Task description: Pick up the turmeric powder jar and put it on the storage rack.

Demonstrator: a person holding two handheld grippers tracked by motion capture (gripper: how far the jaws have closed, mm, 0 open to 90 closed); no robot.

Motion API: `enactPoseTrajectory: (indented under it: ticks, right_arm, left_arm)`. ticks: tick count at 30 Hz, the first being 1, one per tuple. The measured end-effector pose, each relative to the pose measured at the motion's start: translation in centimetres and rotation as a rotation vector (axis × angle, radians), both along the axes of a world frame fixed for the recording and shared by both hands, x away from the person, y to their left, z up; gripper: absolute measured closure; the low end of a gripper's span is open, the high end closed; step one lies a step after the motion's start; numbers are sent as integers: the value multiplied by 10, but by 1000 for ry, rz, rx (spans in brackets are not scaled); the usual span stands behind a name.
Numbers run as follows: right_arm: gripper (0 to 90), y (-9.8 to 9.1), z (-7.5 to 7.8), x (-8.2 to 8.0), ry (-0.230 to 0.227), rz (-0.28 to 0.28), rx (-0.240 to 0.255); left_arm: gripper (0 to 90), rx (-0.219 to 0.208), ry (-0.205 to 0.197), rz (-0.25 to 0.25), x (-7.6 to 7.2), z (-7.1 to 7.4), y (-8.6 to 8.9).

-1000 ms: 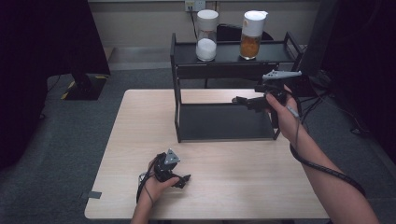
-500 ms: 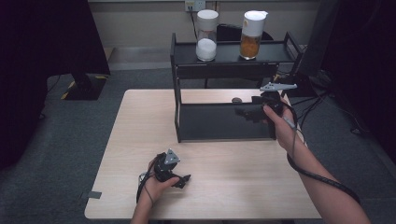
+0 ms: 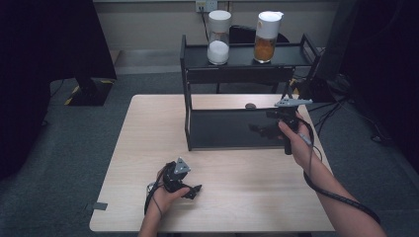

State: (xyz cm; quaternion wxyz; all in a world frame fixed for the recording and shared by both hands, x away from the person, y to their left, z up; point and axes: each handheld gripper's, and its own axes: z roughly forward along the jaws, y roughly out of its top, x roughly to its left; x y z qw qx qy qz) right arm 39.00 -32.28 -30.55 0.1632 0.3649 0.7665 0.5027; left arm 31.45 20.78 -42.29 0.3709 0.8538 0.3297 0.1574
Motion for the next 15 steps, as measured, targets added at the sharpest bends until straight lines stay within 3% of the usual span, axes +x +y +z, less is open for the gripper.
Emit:
enactPoseTrajectory:
  ticks: [15]
  right_arm:
    - [13,-8,-26,-6,30,-9,-17]
  left_arm:
    - [0,1,0,0,0,0,0]
